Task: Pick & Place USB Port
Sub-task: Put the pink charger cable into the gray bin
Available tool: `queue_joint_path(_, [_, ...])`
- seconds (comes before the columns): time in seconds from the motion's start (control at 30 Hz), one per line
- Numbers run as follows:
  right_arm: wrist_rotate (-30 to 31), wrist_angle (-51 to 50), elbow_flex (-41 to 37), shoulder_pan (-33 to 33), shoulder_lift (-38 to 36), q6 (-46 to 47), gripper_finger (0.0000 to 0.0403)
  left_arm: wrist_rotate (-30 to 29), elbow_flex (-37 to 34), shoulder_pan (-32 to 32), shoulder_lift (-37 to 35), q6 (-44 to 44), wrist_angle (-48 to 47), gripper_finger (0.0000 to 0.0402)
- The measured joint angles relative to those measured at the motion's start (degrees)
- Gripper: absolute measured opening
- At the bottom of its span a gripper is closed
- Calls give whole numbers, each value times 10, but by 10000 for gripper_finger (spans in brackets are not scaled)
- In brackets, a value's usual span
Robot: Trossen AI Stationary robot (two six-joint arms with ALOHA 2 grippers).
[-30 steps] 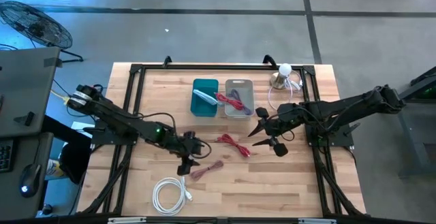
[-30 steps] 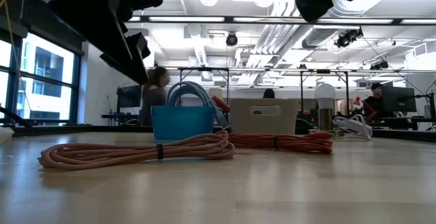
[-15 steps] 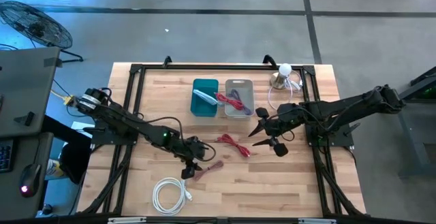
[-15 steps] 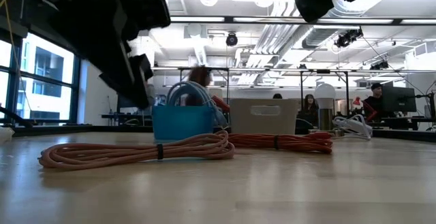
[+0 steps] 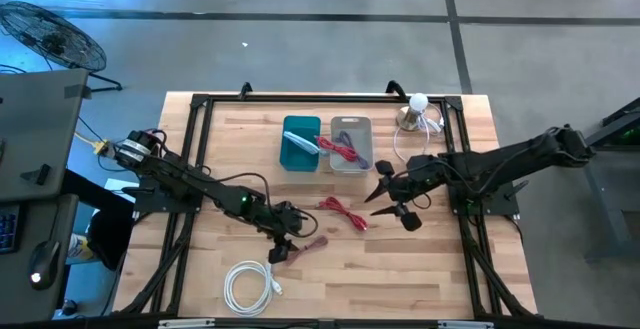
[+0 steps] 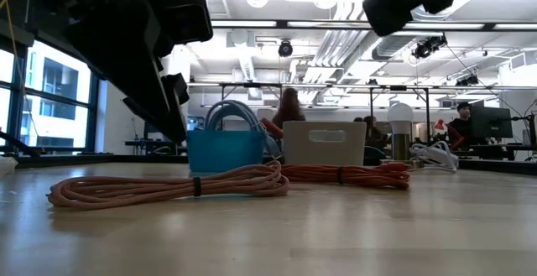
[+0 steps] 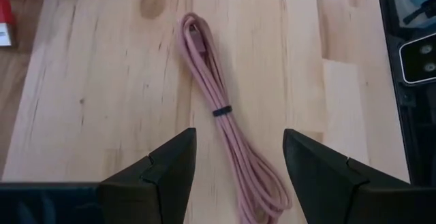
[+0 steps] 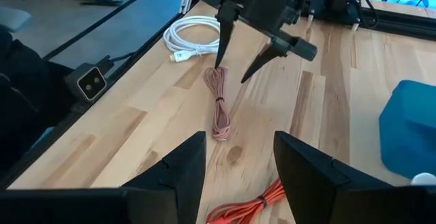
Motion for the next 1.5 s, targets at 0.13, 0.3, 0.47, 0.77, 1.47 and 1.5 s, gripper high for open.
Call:
queue_joint_path(0.13, [0,54,-40,0,0,0,165,-8,0,0,10,-1,2,216])
queue_joint_path(0.3, [-1,92,-65,0,0,0,165,17,0,0,42,-13,24,216])
queue_joint_path(0.47, [-2,102,-64,0,0,0,165,25,15,0,70,-12,35,216])
queue_joint_path(0.77, [-6,106,-63,0,0,7,165,53,55,3,128,5,40,216])
queue_joint_path(1.47, [-16,109,-63,0,0,15,165,47,75,25,152,101,-6,3])
queue_joint_path(1.5, [-16,110,-63,0,0,15,165,44,84,25,152,112,-18,3])
